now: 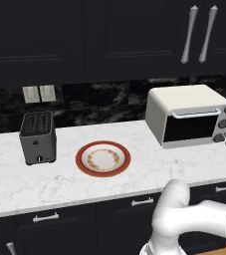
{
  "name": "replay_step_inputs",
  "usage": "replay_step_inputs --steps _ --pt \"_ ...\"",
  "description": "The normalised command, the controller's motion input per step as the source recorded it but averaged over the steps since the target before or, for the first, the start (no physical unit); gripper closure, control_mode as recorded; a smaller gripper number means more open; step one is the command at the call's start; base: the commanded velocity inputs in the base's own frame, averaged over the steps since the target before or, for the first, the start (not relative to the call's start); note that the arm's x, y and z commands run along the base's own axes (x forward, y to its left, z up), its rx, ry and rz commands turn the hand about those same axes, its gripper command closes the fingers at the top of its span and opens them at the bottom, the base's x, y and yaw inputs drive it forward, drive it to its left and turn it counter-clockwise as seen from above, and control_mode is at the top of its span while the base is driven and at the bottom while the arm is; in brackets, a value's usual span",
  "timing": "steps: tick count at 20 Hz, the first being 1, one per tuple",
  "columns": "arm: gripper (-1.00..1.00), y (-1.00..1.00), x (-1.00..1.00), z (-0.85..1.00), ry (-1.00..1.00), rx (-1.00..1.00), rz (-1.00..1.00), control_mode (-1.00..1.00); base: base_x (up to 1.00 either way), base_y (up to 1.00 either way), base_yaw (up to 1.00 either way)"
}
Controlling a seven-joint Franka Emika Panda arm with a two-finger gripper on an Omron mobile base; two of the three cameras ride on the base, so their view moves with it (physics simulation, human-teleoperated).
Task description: Pick up the kebab skewer and baguette bread, and place them inside the toaster oven. Close the toaster oven door and start by setting the timer.
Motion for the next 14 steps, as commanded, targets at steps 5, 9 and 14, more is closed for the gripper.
replay_step_inputs --steps 5,9,14 --pt "-1.0 0.0 0.02 0.0 0.0 0.0 0.03 -1.0 0.0 0.0 0.0" --pt "-1.0 0.07 0.01 0.0 0.0 -0.01 0.01 -1.0 0.0 0.0 0.0" --pt "-1.0 0.12 0.0 0.0 0.0 -0.02 0.0 -1.0 0.0 0.0 0.0"
